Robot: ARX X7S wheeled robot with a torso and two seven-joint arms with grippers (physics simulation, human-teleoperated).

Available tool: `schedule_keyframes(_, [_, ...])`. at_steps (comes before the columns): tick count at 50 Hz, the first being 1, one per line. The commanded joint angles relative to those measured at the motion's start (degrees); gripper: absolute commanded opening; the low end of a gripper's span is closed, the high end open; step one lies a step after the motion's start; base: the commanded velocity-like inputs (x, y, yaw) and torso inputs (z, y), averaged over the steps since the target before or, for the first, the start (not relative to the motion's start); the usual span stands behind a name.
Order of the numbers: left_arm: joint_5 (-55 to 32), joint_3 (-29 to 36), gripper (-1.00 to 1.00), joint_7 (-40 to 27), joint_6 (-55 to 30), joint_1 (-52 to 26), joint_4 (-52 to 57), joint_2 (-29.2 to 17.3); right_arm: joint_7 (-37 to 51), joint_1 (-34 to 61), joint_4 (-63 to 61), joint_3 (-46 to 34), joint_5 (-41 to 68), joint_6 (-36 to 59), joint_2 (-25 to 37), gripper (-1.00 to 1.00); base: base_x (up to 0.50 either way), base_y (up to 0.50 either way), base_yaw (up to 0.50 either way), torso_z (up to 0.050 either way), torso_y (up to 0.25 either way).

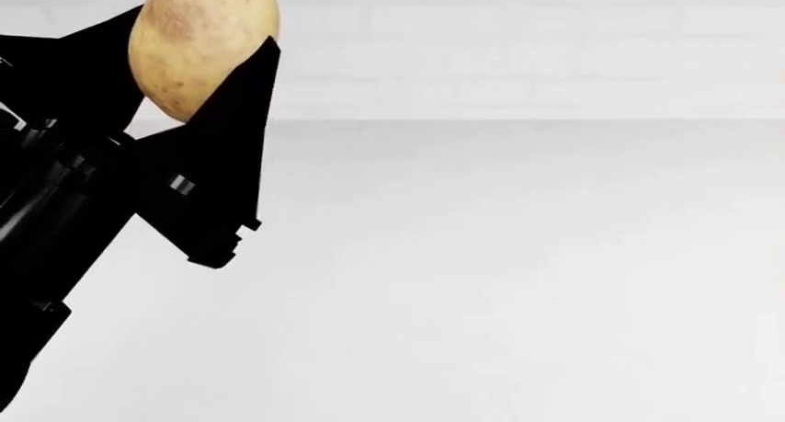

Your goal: Pick the carrot, potato from the counter and place them in the cabinet. Then close the cabinet.

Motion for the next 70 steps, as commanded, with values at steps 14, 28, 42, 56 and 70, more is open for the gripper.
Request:
schedule_keyframes(14, [0.66,0.52,-1.0,1.31,1.62,1.89,-0.42,0.06,-11.71,10.11,31.13,-5.84,-12.97,-6.15,-11.75,-1.0,0.0,0.0,0.0,0.0,0.0])
schedule_keyframes(28, [0.79,0.36,-1.0,2.28,2.57,3.19,-0.52,-0.1,-22.7,16.86,60.88,-9.84,-21.2,-14.56,-22.79,-1.0,0.0,0.0,0.0,0.0,0.0])
schedule_keyframes(42, [1.01,0.59,-1.0,2.69,3.16,4.19,-0.27,-0.22,-25.94,17.36,74.23,-5.56,-24.98,-14.37,-25.21,-1.0,0.0,0.0,0.0,0.0,0.001])
schedule_keyframes(56, [2.43,1.33,-1.0,3.72,4.29,5.28,-0.53,0.27,-28.15,17.36,79.15,-9.47,-22.21,-9.18,-25.21,-1.0,0.0,0.0,0.0,0.0,0.0])
schedule_keyframes(70, [2.08,1.29,-1.0,3.65,4.52,5.38,-0.26,-0.26,-24.89,17.36,79.18,-12.41,-20.14,-11.95,-25.21,1.0,0.0,0.0,0.0,0.0,0.0])
